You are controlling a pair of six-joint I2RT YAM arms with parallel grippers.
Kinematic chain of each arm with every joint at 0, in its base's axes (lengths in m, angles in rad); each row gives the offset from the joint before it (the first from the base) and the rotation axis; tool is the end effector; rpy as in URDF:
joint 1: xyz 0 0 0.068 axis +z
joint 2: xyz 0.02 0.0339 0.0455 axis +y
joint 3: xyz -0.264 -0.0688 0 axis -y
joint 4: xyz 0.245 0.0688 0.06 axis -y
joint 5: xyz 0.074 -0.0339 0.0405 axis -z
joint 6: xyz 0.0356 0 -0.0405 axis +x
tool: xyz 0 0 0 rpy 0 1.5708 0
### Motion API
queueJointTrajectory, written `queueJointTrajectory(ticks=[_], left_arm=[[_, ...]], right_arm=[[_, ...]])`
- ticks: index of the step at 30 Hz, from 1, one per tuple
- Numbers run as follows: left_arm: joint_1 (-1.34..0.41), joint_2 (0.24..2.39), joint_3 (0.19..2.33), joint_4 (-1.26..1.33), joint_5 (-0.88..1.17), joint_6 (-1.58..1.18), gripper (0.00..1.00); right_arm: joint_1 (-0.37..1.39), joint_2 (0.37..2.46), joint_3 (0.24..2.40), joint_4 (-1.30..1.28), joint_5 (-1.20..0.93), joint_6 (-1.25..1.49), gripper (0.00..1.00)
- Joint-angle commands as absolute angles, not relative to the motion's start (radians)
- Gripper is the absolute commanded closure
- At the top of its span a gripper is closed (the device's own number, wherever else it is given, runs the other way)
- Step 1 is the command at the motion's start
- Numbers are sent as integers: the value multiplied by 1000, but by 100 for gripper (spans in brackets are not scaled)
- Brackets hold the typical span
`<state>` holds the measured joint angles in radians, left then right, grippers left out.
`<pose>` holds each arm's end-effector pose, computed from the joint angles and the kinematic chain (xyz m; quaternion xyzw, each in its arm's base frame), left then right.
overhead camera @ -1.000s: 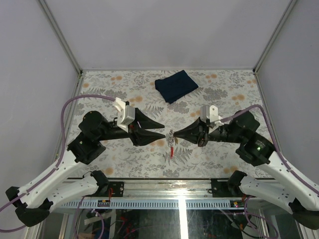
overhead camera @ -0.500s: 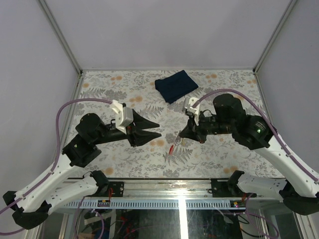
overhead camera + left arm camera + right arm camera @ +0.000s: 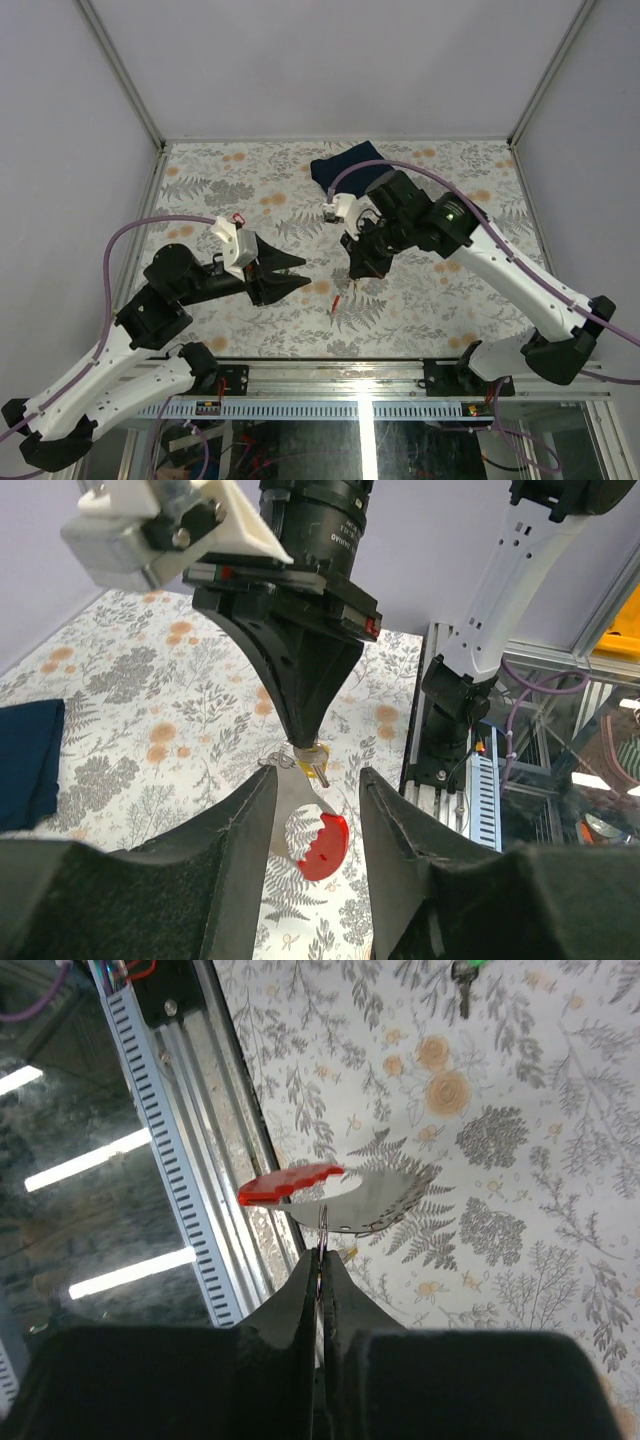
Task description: Put the keys on the keyring
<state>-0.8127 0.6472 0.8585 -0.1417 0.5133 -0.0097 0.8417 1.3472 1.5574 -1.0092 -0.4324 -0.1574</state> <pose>0.0843 -0.1145 0.3900 0.4287 0.5347 -0.4414 0.5792 0.1639 0.2059 0.4045 -0.5043 0.7556 0.3106 0.2796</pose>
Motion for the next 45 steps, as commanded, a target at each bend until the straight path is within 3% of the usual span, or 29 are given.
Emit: queueJointTrajectory(ticks=[1, 8, 32, 45], left_arm=[[-818, 622, 847, -167, 481, 16, 62], [-819, 663, 853, -183, 507, 33, 62], [-835, 877, 918, -134, 751, 79, 63], [-864, 921, 936, -133, 743, 101, 66]], right_arm=[[900, 1418, 1640, -1144, -392, -148, 100], [911, 1405, 1646, -1165, -347, -128, 100], [932, 1342, 1662, -1039, -555, -189, 100], [932, 1327, 1652, -1000, -604, -182, 100]])
